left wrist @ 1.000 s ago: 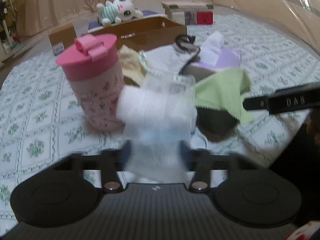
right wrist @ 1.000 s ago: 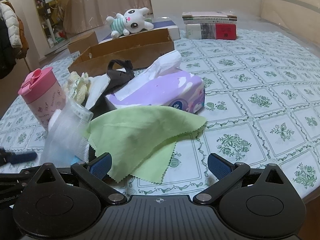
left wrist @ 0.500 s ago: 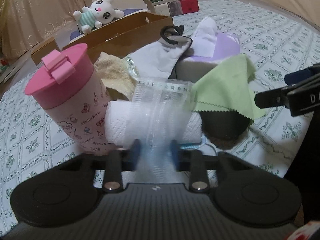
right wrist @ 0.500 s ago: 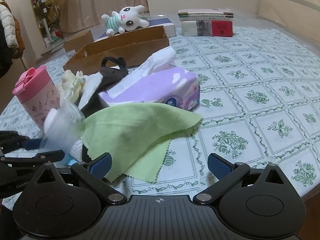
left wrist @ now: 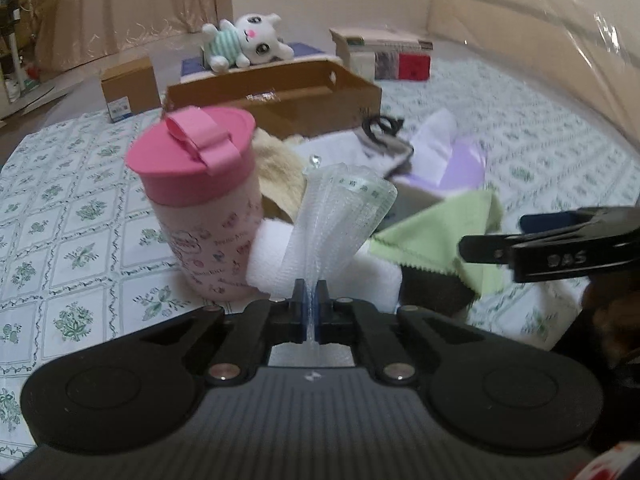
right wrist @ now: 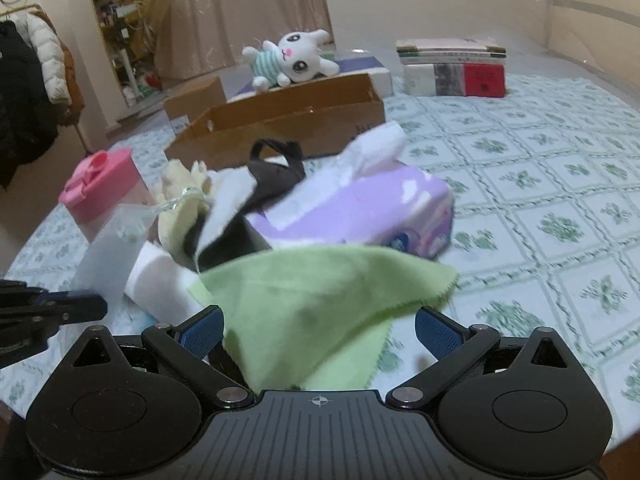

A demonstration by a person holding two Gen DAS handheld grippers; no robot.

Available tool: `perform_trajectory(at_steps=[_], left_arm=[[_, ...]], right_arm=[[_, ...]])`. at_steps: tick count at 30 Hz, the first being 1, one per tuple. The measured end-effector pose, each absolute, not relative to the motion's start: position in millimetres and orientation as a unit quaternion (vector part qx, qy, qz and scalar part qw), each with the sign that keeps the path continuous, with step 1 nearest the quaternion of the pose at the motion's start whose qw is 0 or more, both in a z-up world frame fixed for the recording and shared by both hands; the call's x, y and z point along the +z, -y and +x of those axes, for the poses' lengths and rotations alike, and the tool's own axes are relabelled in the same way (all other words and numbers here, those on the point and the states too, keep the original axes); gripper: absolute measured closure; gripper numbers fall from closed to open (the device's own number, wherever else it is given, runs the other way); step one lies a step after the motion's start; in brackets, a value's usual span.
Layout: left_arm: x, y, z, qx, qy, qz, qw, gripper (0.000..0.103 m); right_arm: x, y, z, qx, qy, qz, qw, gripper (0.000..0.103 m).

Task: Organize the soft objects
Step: 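Lift the mesh bag and green cloth with both grippers toward the cardboard box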

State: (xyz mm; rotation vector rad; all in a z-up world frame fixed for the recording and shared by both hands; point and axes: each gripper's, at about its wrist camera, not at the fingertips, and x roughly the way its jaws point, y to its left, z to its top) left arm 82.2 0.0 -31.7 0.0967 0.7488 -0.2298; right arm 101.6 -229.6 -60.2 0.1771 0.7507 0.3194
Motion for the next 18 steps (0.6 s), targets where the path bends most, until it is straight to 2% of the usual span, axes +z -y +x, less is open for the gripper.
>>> perform_trajectory(at_steps=[3, 4, 6, 8, 10, 12, 13, 15, 18], left_arm=[[-24.7, -0.6, 80.7, -0.112, -0.358, 0.043, 0.926, 0.101], [-22.8, -0.2, 80.4, -0.114, -0.357, 0.041, 0.926, 0.101], [-20.0, 1.2, 78.8, -0.119, -0.354, 0.040, 0.927, 0.101], [-18.9, 3.8, 77.8, -0.122, -0.352, 0.040, 0.927, 0.101], [-19.1, 6.1, 76.9, -0.124, -0.352, 0.039, 0.927, 0.101], [-18.5, 7.8, 76.2, -0.127, -0.352, 0.038, 0.927, 0.101], [-18.1, 8.7, 75.3, -0.128, -0.351, 0.038, 0.927, 0.101], [-15.9, 10.2, 72.9, -0.131, -0.349, 0.038, 0.927, 0.101], [-10.5, 11.7, 69.7, -0.132, -0.343, 0.039, 0.929, 0.101]], right_arm=[[-61.6, 231.5, 110.5, 0.158, -0.357, 0.112, 0.914, 0.004], [-62.4, 232.9, 113.5, 0.159, -0.358, 0.119, 0.912, 0.018], [-63.2, 235.5, 117.6, 0.163, -0.367, 0.126, 0.907, 0.038], [-60.9, 238.0, 115.9, 0.166, -0.366, 0.130, 0.906, 0.046], [-57.0, 240.4, 110.5, 0.164, -0.361, 0.127, 0.909, 0.075], [-52.0, 243.6, 104.3, 0.160, -0.358, 0.128, 0.911, 0.085], [-49.0, 245.8, 101.0, 0.158, -0.356, 0.128, 0.912, 0.094], [-41.5, 249.7, 94.3, 0.150, -0.347, 0.123, 0.917, 0.102], [-27.3, 258.9, 85.3, 0.138, -0.330, 0.121, 0.926, 0.102]])
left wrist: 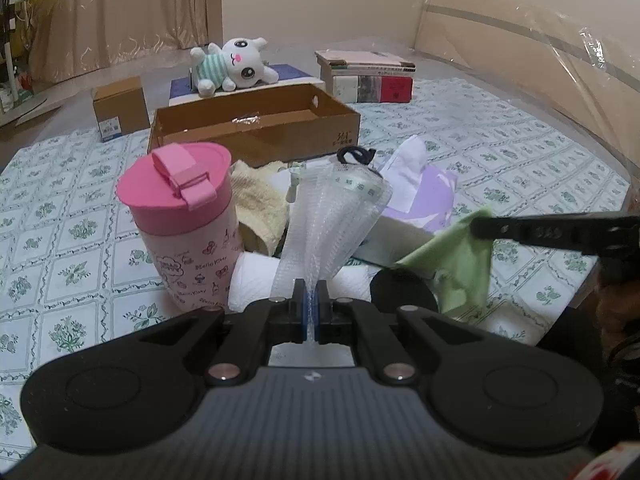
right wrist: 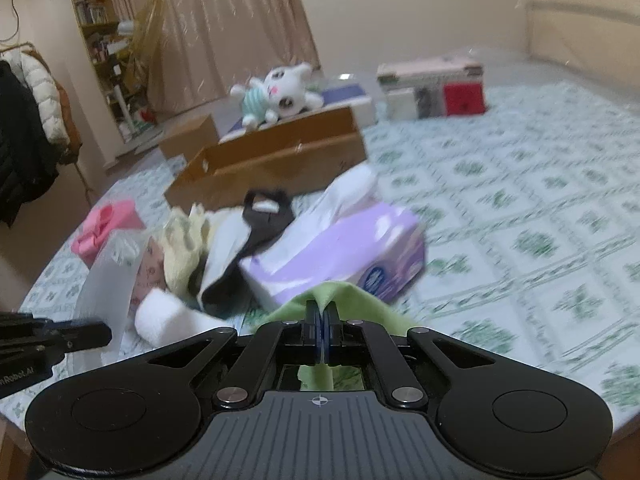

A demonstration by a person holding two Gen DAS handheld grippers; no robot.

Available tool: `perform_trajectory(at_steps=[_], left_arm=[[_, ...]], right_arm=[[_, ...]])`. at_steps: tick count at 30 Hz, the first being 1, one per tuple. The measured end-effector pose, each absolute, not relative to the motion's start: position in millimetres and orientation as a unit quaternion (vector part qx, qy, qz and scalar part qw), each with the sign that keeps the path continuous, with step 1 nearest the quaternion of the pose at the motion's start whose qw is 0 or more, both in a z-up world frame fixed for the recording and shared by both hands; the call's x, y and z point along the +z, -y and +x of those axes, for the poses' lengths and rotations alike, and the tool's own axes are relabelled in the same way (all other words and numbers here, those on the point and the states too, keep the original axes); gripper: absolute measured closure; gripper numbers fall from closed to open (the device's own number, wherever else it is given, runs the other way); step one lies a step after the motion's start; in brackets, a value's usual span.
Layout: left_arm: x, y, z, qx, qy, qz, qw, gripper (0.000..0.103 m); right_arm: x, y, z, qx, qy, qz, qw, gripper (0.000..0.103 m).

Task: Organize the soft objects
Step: 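Lift the mesh bag and green cloth with both grippers toward the cardboard box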

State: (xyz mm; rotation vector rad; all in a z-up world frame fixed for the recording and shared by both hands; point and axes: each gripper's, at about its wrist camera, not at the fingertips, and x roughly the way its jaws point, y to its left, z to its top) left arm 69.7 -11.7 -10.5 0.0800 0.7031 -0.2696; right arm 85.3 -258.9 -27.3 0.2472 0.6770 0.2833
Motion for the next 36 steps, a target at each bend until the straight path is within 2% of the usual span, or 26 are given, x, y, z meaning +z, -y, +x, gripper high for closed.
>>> perform_trajectory(at_steps=[10, 18, 28, 36], left_arm=[[33.3, 11.8, 67.8, -0.154, -0.315, 0.029, 0.936, 0.101], [74.1, 0.1, 104.1, -0.174, -0.307, 0.030, 0.935, 0.101], [117.2, -21.8, 215.1, -0.168, -0.305, 0.081, 0.934, 0.101], [100.6, -45.5, 331.8, -0.143, -0.342, 0.079, 0.925, 0.101]], right_arm=[[33.0, 276.3, 75.3, 0.157, -0.282, 0.095, 0.942, 0.102], [74.2, 268.0, 109.5, 0.211, -0.264, 0.065, 0.939, 0.102], [107.4, 236.7, 221.5, 0.255, -0.252, 0.028, 0.933, 0.102], [90.9, 203.8, 333.0, 0.261, -0.279, 0.021, 0.924, 0.102]])
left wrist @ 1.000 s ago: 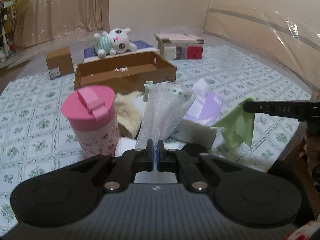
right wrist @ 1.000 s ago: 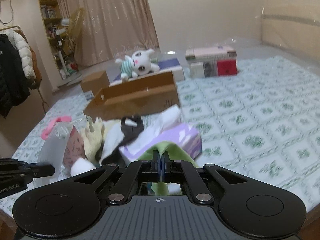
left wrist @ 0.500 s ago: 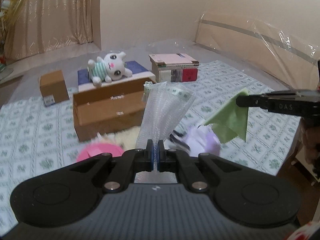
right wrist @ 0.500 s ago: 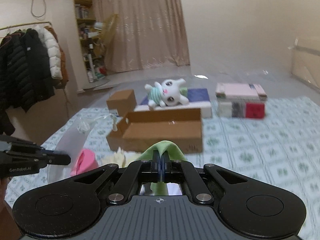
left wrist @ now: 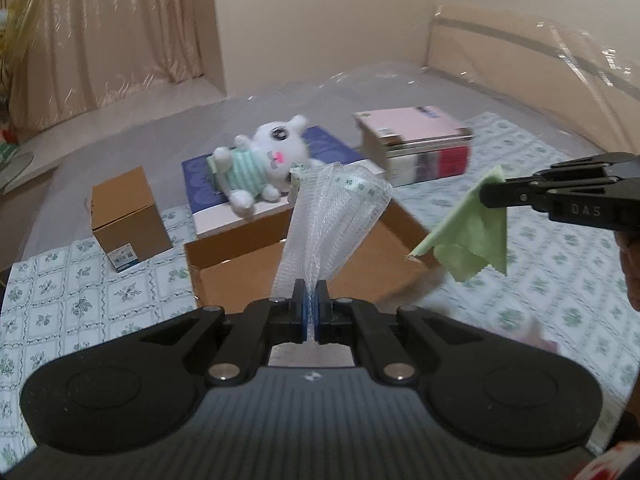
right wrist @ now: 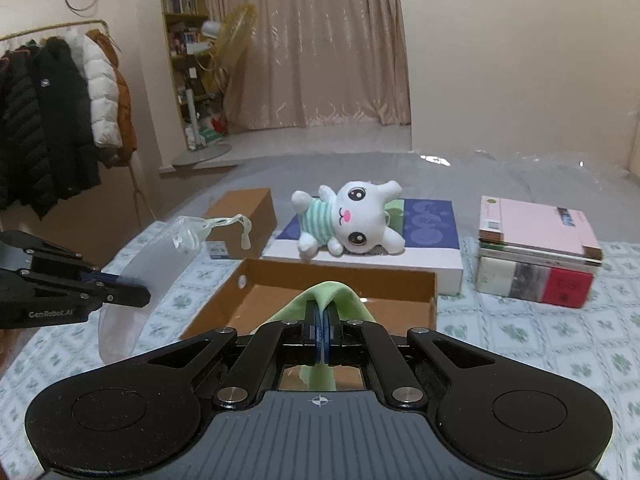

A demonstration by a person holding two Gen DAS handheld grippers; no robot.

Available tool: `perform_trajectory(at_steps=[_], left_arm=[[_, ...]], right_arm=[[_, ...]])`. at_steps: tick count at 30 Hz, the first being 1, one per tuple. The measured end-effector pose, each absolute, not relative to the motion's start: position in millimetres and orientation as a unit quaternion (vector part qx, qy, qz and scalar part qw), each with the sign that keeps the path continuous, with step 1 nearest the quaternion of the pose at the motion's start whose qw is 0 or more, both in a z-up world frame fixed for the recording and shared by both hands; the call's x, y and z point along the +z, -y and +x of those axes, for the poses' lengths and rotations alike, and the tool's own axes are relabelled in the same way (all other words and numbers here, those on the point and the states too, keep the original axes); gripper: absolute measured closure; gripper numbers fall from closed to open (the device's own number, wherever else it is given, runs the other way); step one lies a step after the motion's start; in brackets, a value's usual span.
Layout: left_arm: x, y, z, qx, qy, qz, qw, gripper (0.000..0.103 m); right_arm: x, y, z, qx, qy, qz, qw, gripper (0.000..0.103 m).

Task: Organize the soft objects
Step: 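Lift the mesh bag and green cloth with both grippers toward the cardboard box, then open both grippers to drop the mesh bag and cloth into the box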

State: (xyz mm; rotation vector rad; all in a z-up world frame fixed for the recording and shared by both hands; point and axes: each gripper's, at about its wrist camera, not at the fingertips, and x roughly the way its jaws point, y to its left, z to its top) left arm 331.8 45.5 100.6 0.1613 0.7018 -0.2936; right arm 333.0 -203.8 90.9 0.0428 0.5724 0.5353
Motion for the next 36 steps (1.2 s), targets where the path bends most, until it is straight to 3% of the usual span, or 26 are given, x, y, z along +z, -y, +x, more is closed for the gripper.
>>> perform_trajectory(at_steps=[14, 16, 17, 19, 20, 21, 23, 24, 25, 36], left_arm=[[21.7, -65.2, 445.5, -0.110, -0.417, 0.066, 0.900, 0.098], [13.2, -62.9, 451.5, -0.108, -0.420, 0.072, 0.898, 0.091], [10.0, -62.3, 454.4, -0.107, -0.421, 0.072, 0.898, 0.078], [6.0, -62.6, 458.1, -0.102, -0.424, 0.068, 0.897, 0.064], [5.4, -62.9, 458.6, -0.102, -0.423, 0.066, 0.898, 0.064], [5.2, -62.9, 458.9, -0.101, -0.422, 0.065, 0.899, 0.064], [6.9, -65.0, 458.0, -0.100, -0.420, 0.060, 0.900, 0.063], [8.7, -66.8, 456.0, -0.099, -0.418, 0.057, 0.901, 0.063], [10.9, -68.4, 453.6, -0.098, -0.415, 0.055, 0.903, 0.062], [79.3, -71.4, 362.5, -0.097, -0.347, 0.012, 0.933, 0.056]], right_arm=[[16.4, 167.6, 440.6, 0.244, -0.338, 0.015, 0.909, 0.101], [9.6, 165.8, 447.0, 0.242, -0.342, 0.020, 0.908, 0.101], [6.0, 165.1, 450.5, 0.243, -0.344, 0.022, 0.907, 0.101], [0.9, 164.3, 454.5, 0.243, -0.347, 0.024, 0.906, 0.101], [-2.0, 164.7, 456.7, 0.243, -0.348, 0.028, 0.905, 0.100], [-3.5, 164.7, 457.4, 0.244, -0.350, 0.031, 0.904, 0.096], [-5.5, 166.8, 457.5, 0.248, -0.351, 0.042, 0.902, 0.072], [-4.8, 167.6, 455.6, 0.247, -0.348, 0.045, 0.903, 0.048], [-3.6, 169.6, 453.3, 0.247, -0.342, 0.050, 0.906, 0.035], [59.5, 199.0, 370.3, 0.240, -0.297, 0.055, 0.923, 0.035]])
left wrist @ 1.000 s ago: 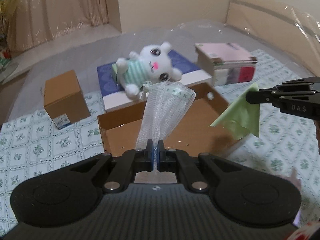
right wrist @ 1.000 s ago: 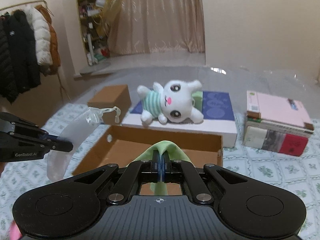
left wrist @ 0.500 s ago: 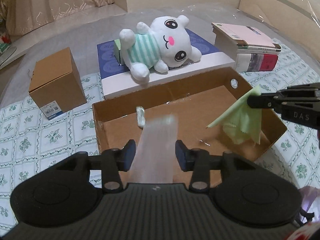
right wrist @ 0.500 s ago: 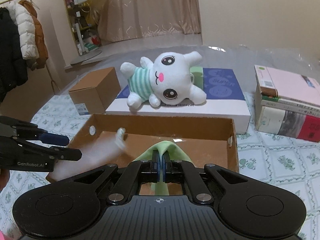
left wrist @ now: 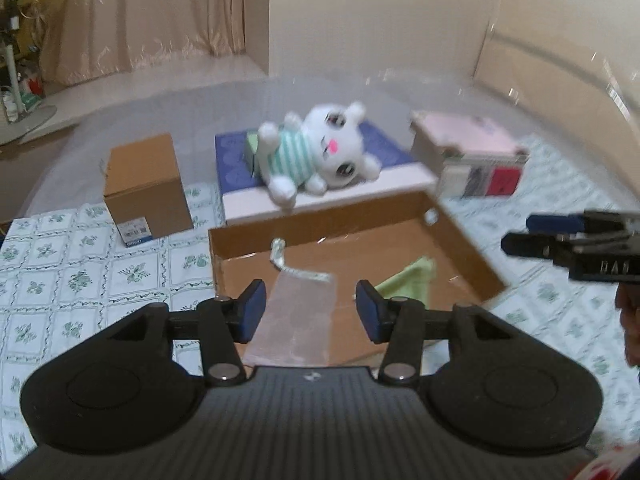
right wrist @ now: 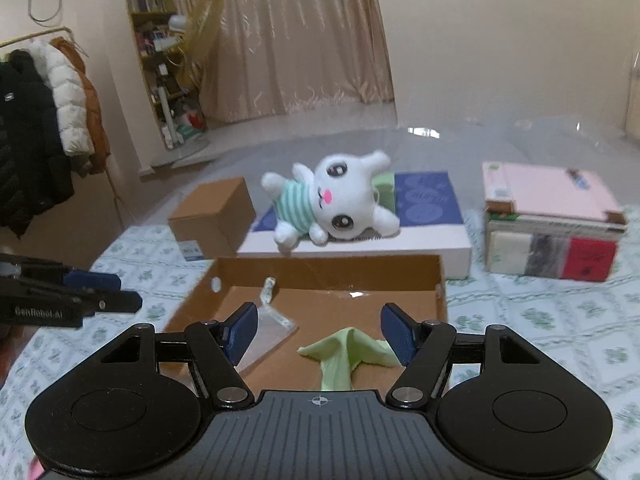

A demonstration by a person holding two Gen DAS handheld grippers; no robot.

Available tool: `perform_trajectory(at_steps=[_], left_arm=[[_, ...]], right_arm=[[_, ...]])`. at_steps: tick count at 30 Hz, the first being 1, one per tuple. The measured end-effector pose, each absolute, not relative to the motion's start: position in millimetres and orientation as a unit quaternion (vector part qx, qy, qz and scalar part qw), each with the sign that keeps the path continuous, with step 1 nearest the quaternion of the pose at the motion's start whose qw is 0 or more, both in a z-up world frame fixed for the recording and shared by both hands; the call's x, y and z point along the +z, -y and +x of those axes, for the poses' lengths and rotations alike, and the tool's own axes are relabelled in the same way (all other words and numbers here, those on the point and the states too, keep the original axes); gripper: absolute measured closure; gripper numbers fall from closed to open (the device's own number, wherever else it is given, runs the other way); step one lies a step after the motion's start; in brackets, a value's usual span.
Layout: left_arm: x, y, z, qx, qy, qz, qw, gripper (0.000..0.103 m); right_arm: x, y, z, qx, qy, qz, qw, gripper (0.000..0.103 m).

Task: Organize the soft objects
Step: 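Open both grippers to drop the mesh bag and cloth into the box, then move the left gripper to the brown hair tie while the right gripper approaches the black sponge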

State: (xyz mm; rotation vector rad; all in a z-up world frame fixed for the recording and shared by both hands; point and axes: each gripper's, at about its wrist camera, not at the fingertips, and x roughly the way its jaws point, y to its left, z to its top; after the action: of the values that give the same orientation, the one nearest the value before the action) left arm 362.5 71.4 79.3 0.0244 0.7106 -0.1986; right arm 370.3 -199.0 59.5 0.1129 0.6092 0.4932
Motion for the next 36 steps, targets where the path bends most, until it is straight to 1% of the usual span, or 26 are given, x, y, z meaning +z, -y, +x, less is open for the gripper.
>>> perform_trajectory(at_steps=[4, 9, 10, 13, 19, 24, 26, 31, 36], left_arm=[[106.8, -62.5, 303.5, -0.098, -0.308, 0.002, 0.946, 0.045], [123.3, -47.9, 222.1, -0.102, -0.278, -0.004, 0.955, 0.042], [123.6, -46.2, 207.3, -0.101, -0.272, -0.007, 0.957, 0.039], [121.2, -39.3, 164.7, -0.104, -0.263, -0.013, 0.959, 0.038], [102.8, -34.5, 99.1, -0.084, -0.256, -0.031, 0.962, 0.034], [75.7, -34.7, 60.6, -0.048, -0.264, -0.046, 0.962, 0.033], [63.3, -38.4, 48.1, -0.032, -0.269, -0.055, 0.961, 0.030], [32.7, -41.3, 30.1, -0.016, -0.309, -0.050, 0.950, 0.030], [20.1, -46.9, 25.2, -0.009, -0.319, -0.049, 0.946, 0.030]], right_arm=[[87.7, 211.5, 309.5, 0.246, -0.272, 0.065, 0.928, 0.035], [110.0, 225.8, 231.5, 0.251, -0.246, 0.089, 0.932, 0.033], [111.7, 228.7, 217.0, 0.251, -0.243, 0.093, 0.933, 0.033], [110.6, 235.6, 174.1, 0.246, -0.238, 0.101, 0.934, 0.030], [91.7, 249.4, 106.0, 0.224, -0.246, 0.111, 0.937, 0.028], [66.6, 255.8, 66.5, 0.199, -0.272, 0.116, 0.934, 0.028], [53.3, 257.2, 51.5, 0.188, -0.284, 0.116, 0.933, 0.027], [19.1, 251.8, 30.1, 0.175, -0.328, 0.104, 0.922, 0.027], [4.8, 248.5, 23.6, 0.166, -0.343, 0.101, 0.919, 0.027]])
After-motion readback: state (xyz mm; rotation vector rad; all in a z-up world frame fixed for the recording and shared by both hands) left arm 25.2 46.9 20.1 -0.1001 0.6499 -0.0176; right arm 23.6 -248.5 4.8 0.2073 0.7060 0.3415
